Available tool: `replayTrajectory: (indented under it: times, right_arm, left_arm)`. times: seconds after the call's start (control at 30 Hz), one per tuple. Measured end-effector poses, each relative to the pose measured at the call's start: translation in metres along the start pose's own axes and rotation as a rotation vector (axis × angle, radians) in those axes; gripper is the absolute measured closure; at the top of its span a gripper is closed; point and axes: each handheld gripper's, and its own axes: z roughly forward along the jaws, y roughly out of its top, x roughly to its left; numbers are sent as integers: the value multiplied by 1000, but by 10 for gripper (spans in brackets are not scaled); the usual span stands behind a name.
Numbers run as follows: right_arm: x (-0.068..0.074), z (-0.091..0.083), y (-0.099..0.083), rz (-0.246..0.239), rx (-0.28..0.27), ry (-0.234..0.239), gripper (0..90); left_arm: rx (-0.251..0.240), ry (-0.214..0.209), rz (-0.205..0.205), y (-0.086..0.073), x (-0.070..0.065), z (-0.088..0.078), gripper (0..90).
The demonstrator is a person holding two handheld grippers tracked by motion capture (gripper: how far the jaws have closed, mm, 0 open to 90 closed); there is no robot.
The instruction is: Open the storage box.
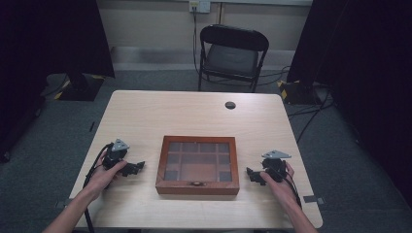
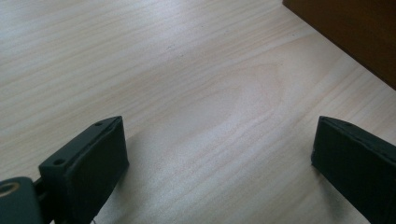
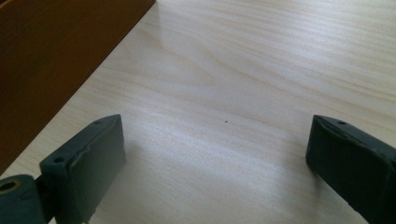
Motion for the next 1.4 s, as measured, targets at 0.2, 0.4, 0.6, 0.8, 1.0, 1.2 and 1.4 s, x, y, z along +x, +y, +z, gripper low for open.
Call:
replayTrajectory:
  times: [0.2, 0.4, 0.6, 0.8, 1.0, 1.2, 1.4]
  right_arm:
    - [1, 0, 2, -3, 13, 0, 61]
    - [6, -3, 7, -11, 10, -2, 148]
    - [3, -13, 16, 8, -40, 18, 196]
    - [2, -25, 27, 14, -66, 55, 272]
    - [4, -42, 38, 23, -104, 115, 352]
    - [7, -51, 43, 39, -116, 192, 414]
    - [15, -61, 49, 27, -151, 318, 539]
  left_arm:
    - [0, 0, -1, 0, 0, 0, 29]
    - [0, 0, -1, 0, 0, 0, 29]
    - [1, 0, -1, 0, 0, 0, 29]
    - [1, 0, -2, 0, 0, 0, 27]
    - [0, 0, -1, 0, 0, 0, 26]
    - [0, 0, -2, 0, 0, 0, 26]
    - [-2, 0, -4, 0, 0, 0, 24]
